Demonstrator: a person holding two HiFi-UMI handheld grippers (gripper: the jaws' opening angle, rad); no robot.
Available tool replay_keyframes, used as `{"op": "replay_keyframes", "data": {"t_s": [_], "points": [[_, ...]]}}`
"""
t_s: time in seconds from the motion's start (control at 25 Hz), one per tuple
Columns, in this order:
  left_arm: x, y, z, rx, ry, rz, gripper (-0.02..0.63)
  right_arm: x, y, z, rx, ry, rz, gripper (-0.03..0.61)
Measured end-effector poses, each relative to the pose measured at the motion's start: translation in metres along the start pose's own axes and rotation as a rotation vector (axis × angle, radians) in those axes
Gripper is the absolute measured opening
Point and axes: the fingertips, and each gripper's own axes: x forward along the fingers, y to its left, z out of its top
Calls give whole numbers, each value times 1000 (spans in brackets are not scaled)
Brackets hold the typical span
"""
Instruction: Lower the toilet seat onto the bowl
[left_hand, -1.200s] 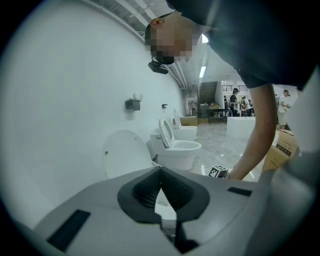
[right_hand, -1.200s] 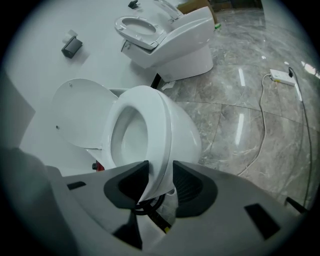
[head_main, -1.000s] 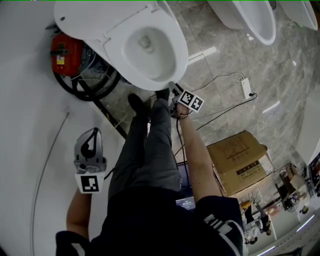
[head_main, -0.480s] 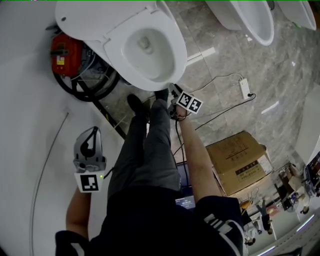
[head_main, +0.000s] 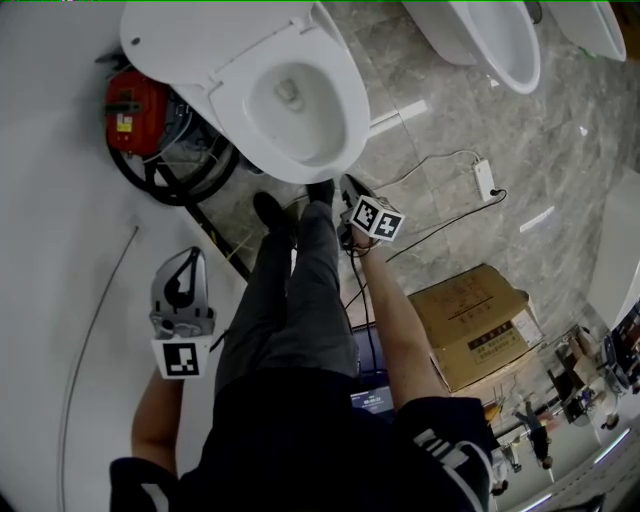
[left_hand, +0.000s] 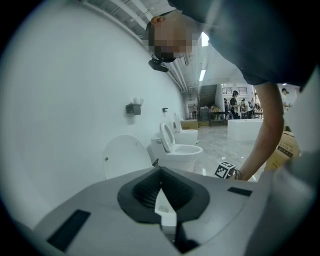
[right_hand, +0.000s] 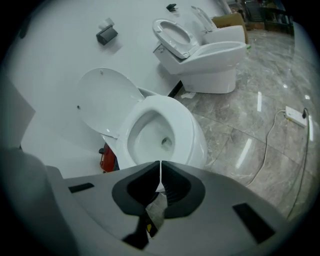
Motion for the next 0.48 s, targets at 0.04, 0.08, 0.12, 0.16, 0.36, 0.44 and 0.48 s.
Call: {"op": "replay_keyframes", "data": {"t_s": [0.04,0.08,0.12,0.16,0.36,0.44,0.48], "points": [[0,0,2,0,-2,0,25,-4,6,1,-18,-1,8,29],[1,-1,4,0,-6,0,25,-8,12,4,-32,-4,16,29],[1,-1,6,1,-10,0,25,-12,18,7,-46,-10,25,26],[0,-1,8,1,-14,2,25,-16,24,11,-63,-17,34,21],[-1,5,18,-2,-22,21,25,-43,66,39,-214,-75,69,20],[-3,8,24,-4,-28,34,25,-57,84,50,-275,-101,81,20],[-4,9,28,-2,-31,37,25,-64,92,55,-305,-114,84,20]]}}
